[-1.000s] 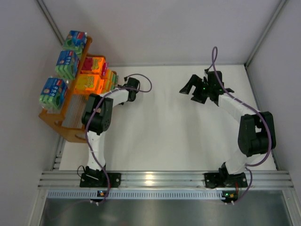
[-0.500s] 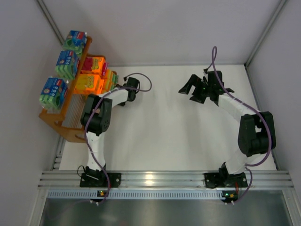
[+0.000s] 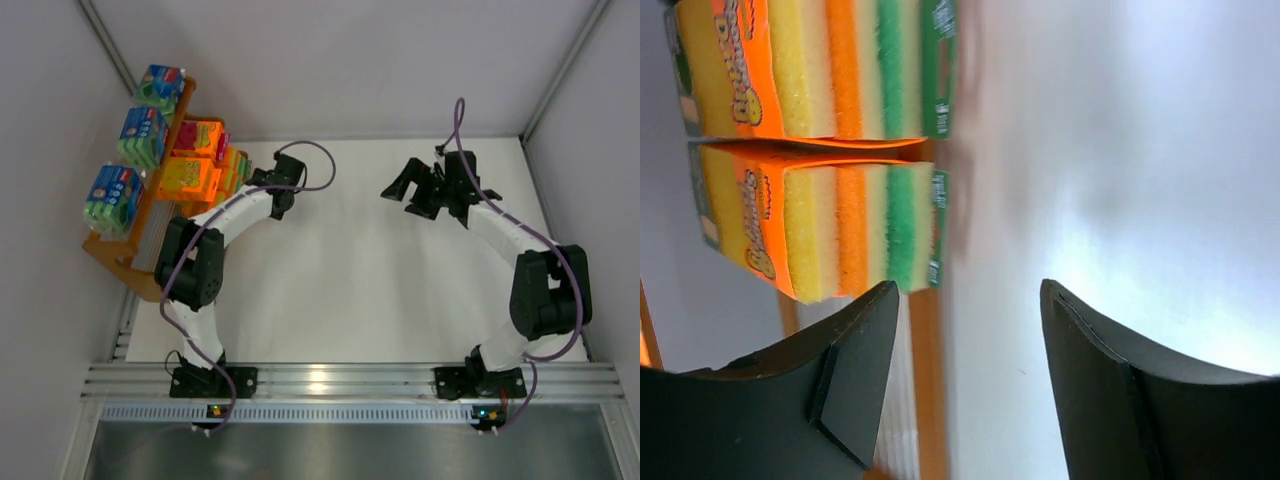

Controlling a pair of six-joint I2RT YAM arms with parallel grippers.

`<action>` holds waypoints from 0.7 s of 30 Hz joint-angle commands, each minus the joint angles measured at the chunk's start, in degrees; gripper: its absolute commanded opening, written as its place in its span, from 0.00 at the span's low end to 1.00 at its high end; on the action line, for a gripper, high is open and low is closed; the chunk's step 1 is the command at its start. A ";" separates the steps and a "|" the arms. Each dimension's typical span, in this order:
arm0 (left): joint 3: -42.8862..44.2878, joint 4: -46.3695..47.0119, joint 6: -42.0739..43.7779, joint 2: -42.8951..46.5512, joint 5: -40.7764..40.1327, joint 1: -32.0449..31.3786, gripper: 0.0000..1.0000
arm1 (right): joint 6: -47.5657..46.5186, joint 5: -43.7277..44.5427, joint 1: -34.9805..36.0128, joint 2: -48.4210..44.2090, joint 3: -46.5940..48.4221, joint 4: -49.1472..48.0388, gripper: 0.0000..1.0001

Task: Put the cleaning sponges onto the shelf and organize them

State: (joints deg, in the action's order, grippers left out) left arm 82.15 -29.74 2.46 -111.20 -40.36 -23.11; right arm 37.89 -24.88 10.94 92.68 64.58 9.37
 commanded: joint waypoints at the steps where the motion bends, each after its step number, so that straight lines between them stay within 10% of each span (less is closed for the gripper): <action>1: 0.12 -1.64 -4.55 8.09 9.04 -3.51 0.65 | -2.29 2.64 -0.83 -5.66 -0.24 -1.20 0.99; 14: 7.59 -1.20 -12.82 29.53 34.81 -2.91 0.77 | -16.08 23.46 -0.92 -33.05 1.52 7.25 1.00; 21: -5.57 0.82 -18.97 48.33 39.99 2.71 0.80 | -15.57 21.12 -0.92 -48.55 -7.59 4.00 0.99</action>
State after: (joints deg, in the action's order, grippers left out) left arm 81.89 -29.98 -11.86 -69.23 -5.45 -22.65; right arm 23.33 -3.46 10.63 48.25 62.08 14.37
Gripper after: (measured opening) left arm 0.797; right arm 0.993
